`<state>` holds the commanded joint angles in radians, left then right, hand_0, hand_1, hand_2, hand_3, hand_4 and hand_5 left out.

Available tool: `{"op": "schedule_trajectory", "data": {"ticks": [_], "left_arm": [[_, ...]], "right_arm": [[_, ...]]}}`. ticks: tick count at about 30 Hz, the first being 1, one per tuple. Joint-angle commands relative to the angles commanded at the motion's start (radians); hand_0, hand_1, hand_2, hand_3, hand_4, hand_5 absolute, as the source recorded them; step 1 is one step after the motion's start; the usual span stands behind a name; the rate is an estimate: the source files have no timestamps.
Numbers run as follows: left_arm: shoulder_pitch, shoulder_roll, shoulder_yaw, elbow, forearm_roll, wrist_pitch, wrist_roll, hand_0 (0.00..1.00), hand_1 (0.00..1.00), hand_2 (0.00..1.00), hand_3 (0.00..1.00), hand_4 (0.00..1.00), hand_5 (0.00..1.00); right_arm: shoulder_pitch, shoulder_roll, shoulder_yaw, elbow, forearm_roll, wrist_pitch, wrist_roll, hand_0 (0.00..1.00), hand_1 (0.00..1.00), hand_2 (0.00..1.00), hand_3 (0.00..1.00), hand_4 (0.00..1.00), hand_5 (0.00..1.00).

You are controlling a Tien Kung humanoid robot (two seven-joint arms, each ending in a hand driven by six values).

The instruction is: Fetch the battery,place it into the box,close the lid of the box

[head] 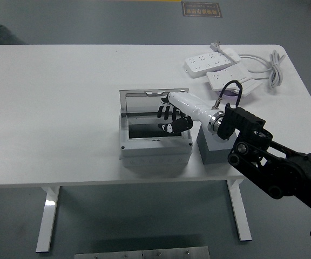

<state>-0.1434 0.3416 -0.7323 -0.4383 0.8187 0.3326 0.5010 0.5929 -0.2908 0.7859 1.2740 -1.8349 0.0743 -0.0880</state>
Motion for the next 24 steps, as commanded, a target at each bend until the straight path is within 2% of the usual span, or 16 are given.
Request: {"op": "schedule_trajectory", "data": {"ticks": [15,24], "left_arm": [[-0.001,0.001,0.006,0.000,-0.012,0.003,-0.005,0.623,0.696,0.582,0.584,0.582,0.002],[0.000,-0.004,0.011,0.001,-0.017,0.003,-0.008,0.623,0.697,0.582,0.584,0.582,0.002]], "right_arm": [[-0.036,-0.112,0.018,0.013,0.030,0.019,-0.008,0.230,0.332,0.420,0.461,0.751,0.156],[-0.092,-0.157,0.165,0.055,-0.002,0.042,-0.017,0.227,0.331,0.418,0.460,0.754,0.152]]}}
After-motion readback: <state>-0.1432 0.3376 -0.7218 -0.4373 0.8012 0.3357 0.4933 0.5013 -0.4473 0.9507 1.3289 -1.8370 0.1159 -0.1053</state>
